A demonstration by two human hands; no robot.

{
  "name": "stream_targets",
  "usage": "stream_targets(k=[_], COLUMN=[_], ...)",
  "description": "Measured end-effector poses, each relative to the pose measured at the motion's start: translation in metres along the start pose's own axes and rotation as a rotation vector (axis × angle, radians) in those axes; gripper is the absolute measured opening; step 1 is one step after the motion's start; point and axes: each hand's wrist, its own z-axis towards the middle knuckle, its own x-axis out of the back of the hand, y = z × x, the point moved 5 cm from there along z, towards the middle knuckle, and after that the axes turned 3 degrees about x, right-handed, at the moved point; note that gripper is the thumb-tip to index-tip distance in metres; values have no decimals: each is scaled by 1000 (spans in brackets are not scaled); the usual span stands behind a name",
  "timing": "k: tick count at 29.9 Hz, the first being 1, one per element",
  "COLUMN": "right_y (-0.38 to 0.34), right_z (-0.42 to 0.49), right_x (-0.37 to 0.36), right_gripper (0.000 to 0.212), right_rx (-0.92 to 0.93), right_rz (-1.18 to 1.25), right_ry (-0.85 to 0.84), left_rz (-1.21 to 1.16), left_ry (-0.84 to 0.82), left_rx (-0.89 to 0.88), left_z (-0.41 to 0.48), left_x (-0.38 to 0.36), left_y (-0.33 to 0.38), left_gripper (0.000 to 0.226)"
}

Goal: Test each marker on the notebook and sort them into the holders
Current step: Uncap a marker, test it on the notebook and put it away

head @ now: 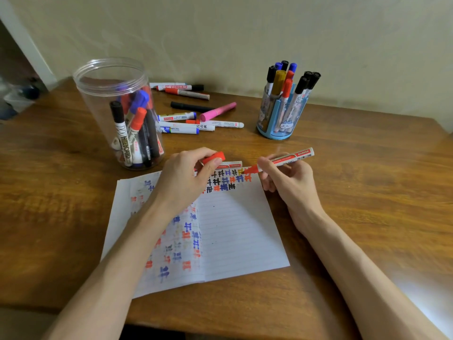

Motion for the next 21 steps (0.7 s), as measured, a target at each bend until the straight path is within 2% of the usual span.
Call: stream_targets(k=[6,21], right_y=[-2,-4], right_z=[-1,-2], right_x=[-4,-18], right_gripper=[7,15], right_rx=[67,226], right_rz=[-82,-277], right_ry=[-24,-91], left_rz=[52,112], left_ry=[17,3], left_rx=[32,5], left_z=[0,-1], left_x=[3,-1], left_y=[-6,-10], left_gripper=[28,29])
